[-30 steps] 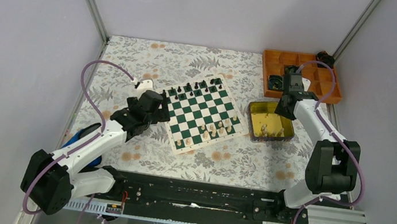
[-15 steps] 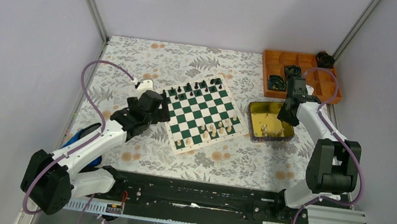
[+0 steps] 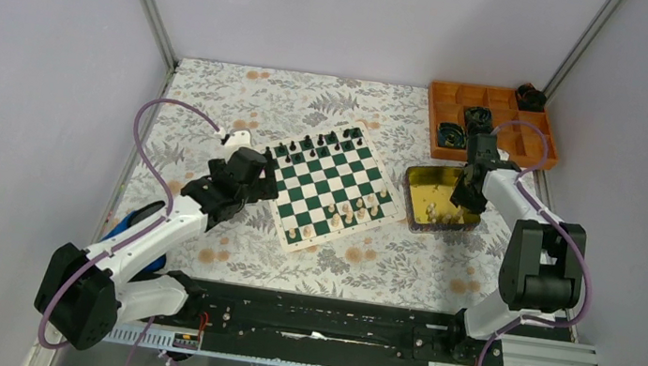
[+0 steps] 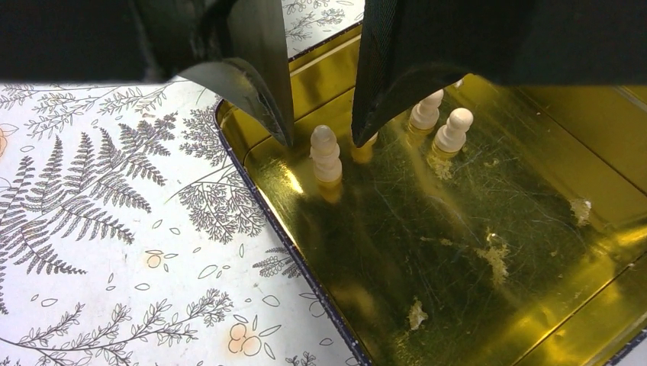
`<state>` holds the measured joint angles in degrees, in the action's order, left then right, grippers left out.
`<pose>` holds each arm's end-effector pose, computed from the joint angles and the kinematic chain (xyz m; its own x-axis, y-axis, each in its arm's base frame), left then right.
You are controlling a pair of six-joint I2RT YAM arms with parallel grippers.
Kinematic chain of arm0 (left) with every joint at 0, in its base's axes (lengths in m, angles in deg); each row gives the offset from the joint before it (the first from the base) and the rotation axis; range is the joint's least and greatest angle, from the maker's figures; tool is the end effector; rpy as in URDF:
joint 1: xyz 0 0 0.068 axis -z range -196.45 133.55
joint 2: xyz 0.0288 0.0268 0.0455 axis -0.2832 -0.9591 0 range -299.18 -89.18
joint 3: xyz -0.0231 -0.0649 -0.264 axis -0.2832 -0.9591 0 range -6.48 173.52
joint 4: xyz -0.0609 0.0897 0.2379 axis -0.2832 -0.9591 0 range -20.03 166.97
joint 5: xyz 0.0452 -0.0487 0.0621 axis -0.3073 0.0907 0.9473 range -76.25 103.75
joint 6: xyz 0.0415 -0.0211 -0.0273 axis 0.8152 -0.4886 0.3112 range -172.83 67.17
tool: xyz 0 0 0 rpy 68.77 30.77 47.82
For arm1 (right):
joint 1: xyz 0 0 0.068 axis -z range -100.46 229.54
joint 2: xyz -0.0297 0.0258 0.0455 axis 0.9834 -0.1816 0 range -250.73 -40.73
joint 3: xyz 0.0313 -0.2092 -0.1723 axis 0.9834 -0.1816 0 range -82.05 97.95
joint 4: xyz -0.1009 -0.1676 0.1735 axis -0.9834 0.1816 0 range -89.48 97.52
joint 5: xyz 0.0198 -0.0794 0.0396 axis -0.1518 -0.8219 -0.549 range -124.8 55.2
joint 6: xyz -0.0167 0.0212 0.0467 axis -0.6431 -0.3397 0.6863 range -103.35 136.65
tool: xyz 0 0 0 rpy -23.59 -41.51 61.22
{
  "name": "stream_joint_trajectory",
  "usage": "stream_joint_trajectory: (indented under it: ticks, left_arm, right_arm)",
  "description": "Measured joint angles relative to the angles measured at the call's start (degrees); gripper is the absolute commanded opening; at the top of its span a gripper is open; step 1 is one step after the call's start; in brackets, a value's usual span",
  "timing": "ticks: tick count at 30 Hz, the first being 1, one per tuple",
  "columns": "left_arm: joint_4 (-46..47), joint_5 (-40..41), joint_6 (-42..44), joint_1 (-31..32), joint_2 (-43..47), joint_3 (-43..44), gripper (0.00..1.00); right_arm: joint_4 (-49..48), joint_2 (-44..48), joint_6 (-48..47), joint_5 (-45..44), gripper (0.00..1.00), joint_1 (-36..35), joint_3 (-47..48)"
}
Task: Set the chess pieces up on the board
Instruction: Pick up the chess piece from the storage box.
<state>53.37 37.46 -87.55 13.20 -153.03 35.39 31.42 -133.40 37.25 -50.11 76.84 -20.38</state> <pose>0.2052 -0.1004 0.2382 -0.6289 -0.2420 -0.7388 -0.1822 0.9697 -0.1626 0.3243 0.0058 0.2069 -0.7971 0.3020 -0.5229 0.3837 0.9220 -0.0523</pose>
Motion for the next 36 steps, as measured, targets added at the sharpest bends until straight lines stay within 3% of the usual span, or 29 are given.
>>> stream_joint_trajectory:
  ticks: [9,13,17,22,36]
  left_arm:
    - [0.02,-0.15,0.0,0.0,-0.37,0.0,0.99]
    - [0.02,-0.17,0.0,0.0,-0.48,0.0,0.99]
    - [0.04,-0.17,0.0,0.0,-0.48,0.0,0.99]
    - [0.04,-0.17,0.0,0.0,-0.59,0.0,0.99]
    - [0.07,-0.2,0.0,0.0,-0.76,0.0,0.99]
  right_arm:
    - [-1.01,-1.81,0.07,1.01,0.38,0.63,-0.26]
    - [-1.4,-2.78,0.11,1.42,0.32,0.68,-0.26]
    - [-1.53,-3.08,0.22,1.42,0.22,0.68,-0.26]
    - [-1.55,-3.08,0.28,1.4,0.0,0.76,-0.26]
    - [-0.2,-0.9,-0.66,1.51,0.0,0.42,1.6]
